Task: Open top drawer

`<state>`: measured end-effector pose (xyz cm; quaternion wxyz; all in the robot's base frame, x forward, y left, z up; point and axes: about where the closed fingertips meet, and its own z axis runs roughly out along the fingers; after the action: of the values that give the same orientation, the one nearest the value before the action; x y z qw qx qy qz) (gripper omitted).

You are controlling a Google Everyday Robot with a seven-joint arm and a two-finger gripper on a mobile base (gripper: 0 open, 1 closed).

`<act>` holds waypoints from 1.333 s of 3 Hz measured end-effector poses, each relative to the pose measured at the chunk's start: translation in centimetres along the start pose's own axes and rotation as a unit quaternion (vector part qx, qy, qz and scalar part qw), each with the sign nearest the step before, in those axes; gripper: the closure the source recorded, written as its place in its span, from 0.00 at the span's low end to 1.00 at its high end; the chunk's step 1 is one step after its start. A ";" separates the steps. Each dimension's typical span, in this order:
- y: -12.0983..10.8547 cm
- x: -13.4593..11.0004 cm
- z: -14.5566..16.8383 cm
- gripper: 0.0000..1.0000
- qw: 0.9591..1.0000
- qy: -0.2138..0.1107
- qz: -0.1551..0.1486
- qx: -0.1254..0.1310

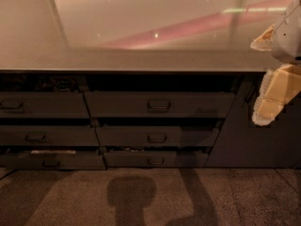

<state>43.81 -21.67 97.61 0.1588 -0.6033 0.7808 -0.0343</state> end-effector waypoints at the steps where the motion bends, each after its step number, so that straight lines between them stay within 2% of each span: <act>1: 0.0 0.0 0.0 0.00 1.000 0.000 0.000 0.000; 2: 0.0 -0.2 -0.2 0.00 1.000 -0.008 -0.001 -0.004; 3: 3.1 -1.6 -1.9 0.00 0.998 -0.047 -0.035 0.018; 4: 7.8 0.3 -2.8 0.00 0.993 -0.092 -0.037 0.069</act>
Offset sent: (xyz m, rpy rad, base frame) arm -0.0017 0.0005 0.0003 0.0326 0.0306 0.0149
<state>35.68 -20.22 98.30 0.2702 -0.6198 0.7358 -0.0381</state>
